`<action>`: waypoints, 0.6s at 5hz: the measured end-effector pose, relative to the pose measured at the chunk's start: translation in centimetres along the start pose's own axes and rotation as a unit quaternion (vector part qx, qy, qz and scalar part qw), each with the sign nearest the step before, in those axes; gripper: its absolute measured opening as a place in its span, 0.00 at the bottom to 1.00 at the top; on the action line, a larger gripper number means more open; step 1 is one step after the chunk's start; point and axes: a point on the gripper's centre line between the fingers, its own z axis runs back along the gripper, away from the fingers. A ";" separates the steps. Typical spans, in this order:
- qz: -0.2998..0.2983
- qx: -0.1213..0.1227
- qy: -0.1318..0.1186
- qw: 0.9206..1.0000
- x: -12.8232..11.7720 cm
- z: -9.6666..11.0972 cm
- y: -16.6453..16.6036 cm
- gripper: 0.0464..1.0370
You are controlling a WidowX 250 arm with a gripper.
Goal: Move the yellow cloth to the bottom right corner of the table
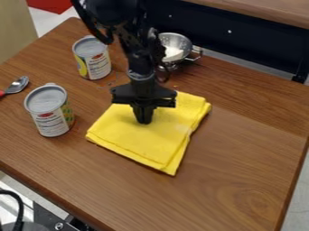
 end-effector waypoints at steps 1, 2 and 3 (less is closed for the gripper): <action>-0.013 -0.002 -0.002 1.000 -1.8 0.1 -0.9 0.01; -0.027 -0.004 0.001 1.000 -4.4 0.4 -1.8 0.01; -0.041 -0.008 -0.002 0.999 -6.3 0.7 -2.4 0.01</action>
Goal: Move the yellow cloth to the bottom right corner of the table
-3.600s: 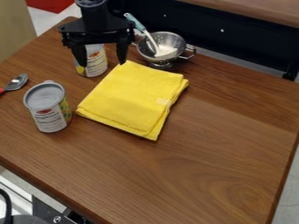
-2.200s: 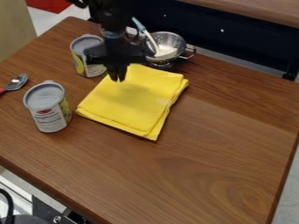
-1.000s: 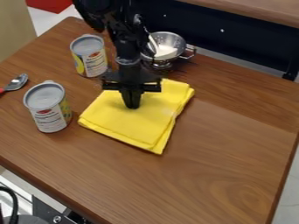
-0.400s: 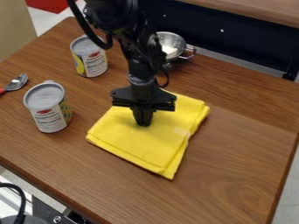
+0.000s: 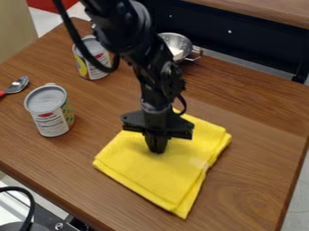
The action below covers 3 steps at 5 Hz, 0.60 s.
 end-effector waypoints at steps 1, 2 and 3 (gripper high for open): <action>0.000 -0.003 0.002 1.000 -1.3 0.2 -0.9 0.01; 0.017 0.002 -0.007 1.000 -1.4 0.2 -1.1 0.01; 0.022 0.013 -0.011 1.000 -1.5 0.4 -0.6 0.01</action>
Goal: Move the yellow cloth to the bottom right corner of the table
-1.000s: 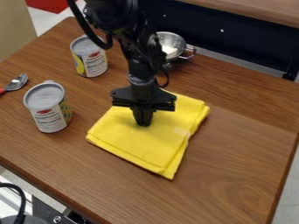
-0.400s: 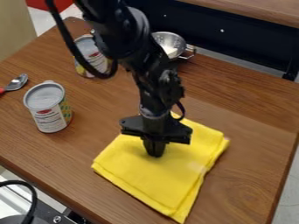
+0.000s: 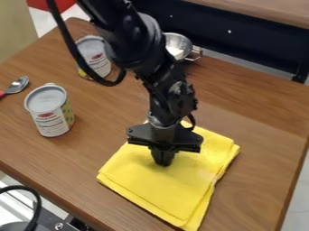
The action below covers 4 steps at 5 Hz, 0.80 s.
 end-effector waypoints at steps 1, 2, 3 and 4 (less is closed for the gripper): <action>0.003 0.005 -0.003 1.000 0.3 1.2 1.5 0.01; 0.012 -0.007 0.010 1.000 1.3 3.2 2.5 0.01; 0.015 -0.013 0.018 1.000 1.6 4.4 2.7 0.01; 0.009 -0.017 0.018 1.000 2.3 5.3 2.8 0.01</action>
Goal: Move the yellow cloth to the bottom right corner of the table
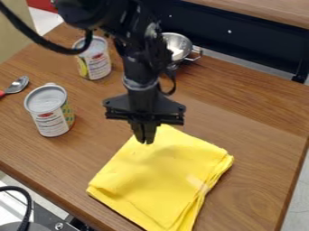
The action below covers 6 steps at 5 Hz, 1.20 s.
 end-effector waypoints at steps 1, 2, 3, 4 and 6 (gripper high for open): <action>-0.001 -0.013 0.014 1.000 0.2 0.9 0.0 0.01; 0.003 -0.014 0.004 1.000 0.8 1.5 0.5 0.01; 0.013 0.001 -0.027 1.000 2.9 1.6 2.0 0.01; 0.031 0.014 -0.048 0.998 4.7 1.4 3.9 0.03; 0.059 0.027 -0.065 0.996 8.0 1.8 7.0 0.41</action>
